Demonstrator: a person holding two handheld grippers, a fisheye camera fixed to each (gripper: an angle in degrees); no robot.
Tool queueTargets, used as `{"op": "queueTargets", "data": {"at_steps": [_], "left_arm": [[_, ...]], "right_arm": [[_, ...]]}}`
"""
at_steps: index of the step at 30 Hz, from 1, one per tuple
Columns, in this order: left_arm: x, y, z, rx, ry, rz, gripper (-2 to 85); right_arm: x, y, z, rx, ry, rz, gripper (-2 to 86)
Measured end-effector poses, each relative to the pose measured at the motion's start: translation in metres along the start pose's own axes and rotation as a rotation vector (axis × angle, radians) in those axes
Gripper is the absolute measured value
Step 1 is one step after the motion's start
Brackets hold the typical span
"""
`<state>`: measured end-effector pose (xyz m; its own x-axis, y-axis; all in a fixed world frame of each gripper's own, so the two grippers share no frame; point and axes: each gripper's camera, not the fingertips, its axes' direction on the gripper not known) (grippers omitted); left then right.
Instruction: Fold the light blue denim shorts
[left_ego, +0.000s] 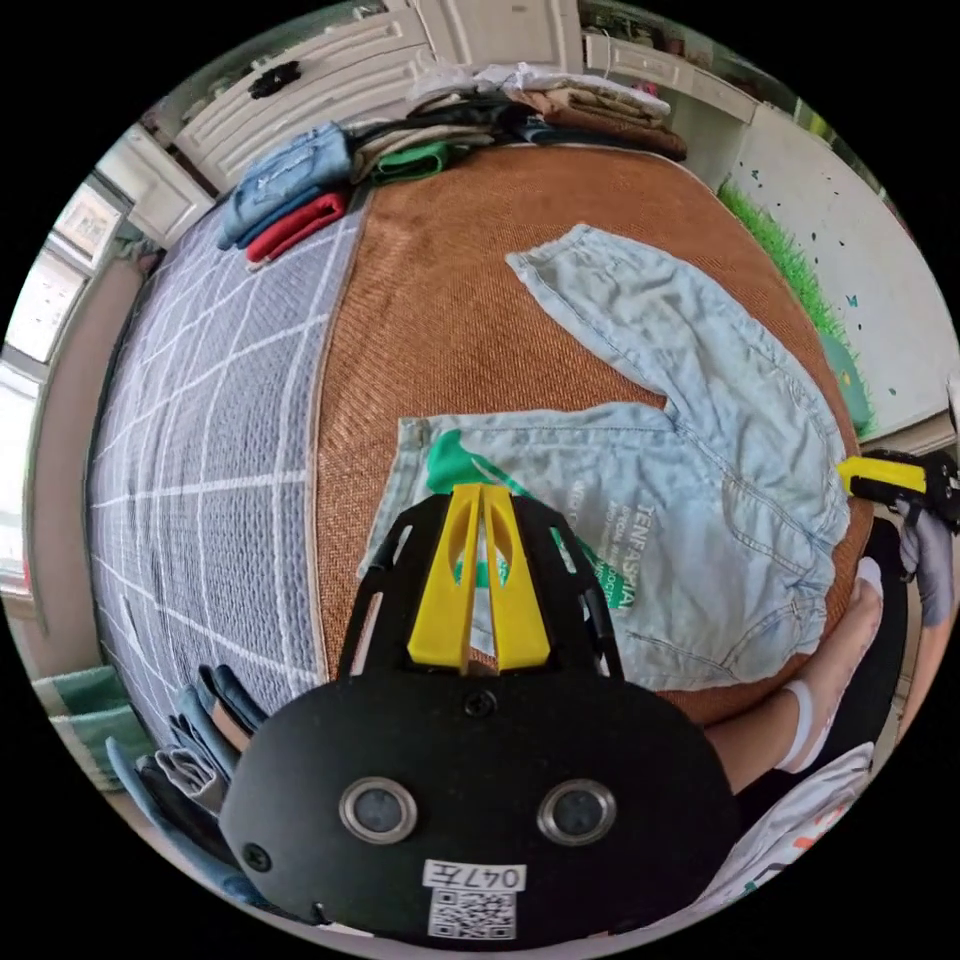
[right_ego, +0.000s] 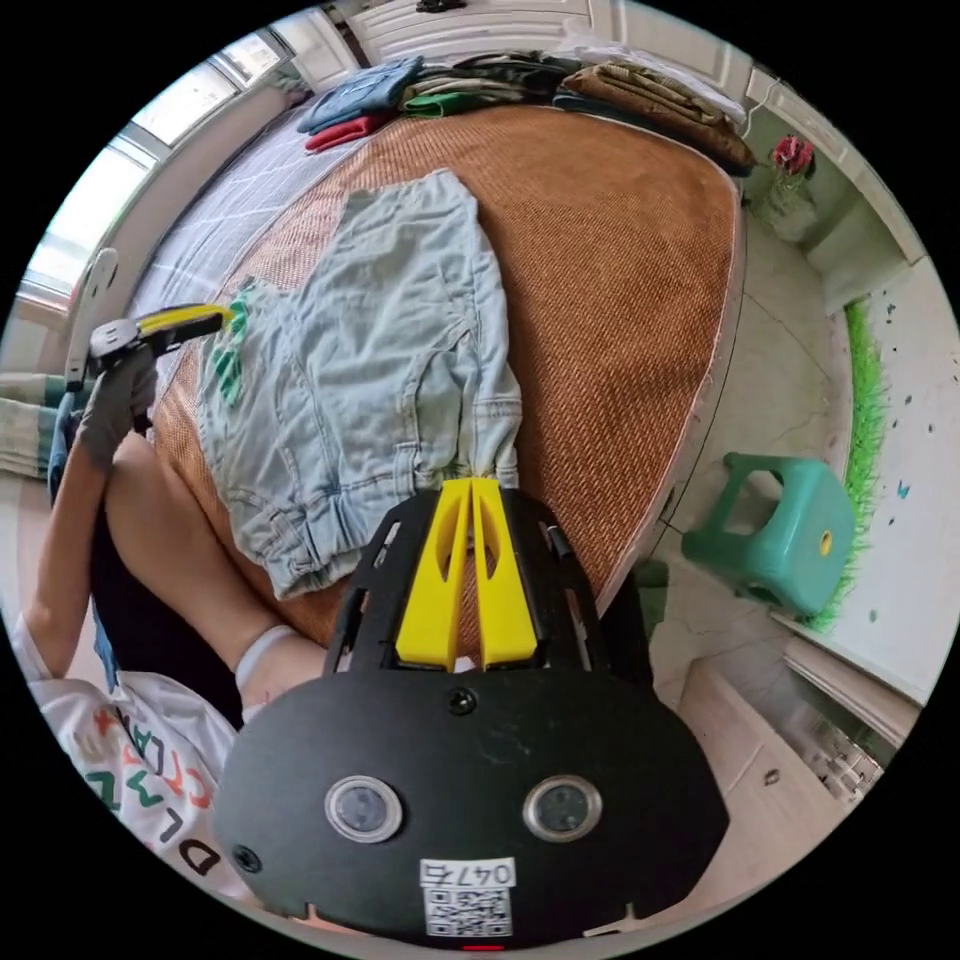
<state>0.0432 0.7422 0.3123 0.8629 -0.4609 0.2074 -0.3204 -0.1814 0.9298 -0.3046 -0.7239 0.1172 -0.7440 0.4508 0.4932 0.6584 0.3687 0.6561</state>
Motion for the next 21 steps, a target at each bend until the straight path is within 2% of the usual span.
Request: {"op": "queueTargets", "data": {"at_steps": [1,3,5,6,9,15,19,21], "left_arm": [[-0.002,0.0,-0.006,0.029,0.024,-0.005,-1.0],[-0.003,0.002,-0.023,0.084,0.245,0.075,-1.0],[0.013,-0.002,-0.015,0.007,0.453,0.236,-1.0],[0.029,-0.006,-0.003,-0.059,0.491,0.321,-1.0],[0.067,-0.016,0.036,-0.249,0.362,0.49,-1.0],[0.074,-0.054,0.08,-0.385,0.297,0.559,-1.0],[0.051,-0.087,0.096,-0.34,0.232,0.505,-1.0],[0.025,-0.104,0.105,-0.227,0.125,0.401,-1.0]], "right_arm": [[-0.001,0.0,0.001,-0.002,0.005,0.001,-1.0],[-0.007,0.0,0.003,0.015,0.046,-0.015,-1.1],[-0.009,-0.004,0.005,0.012,0.072,-0.045,-1.1],[-0.009,-0.009,0.006,-0.002,0.076,-0.056,-1.1],[-0.005,-0.022,0.008,-0.042,0.074,-0.08,-0.8],[0.004,-0.03,0.009,-0.061,0.049,-0.081,-0.6],[-0.013,-0.029,0.01,-0.151,0.071,-0.161,-0.6],[-0.033,-0.028,0.013,-0.184,0.002,-0.228,-0.6]]}}
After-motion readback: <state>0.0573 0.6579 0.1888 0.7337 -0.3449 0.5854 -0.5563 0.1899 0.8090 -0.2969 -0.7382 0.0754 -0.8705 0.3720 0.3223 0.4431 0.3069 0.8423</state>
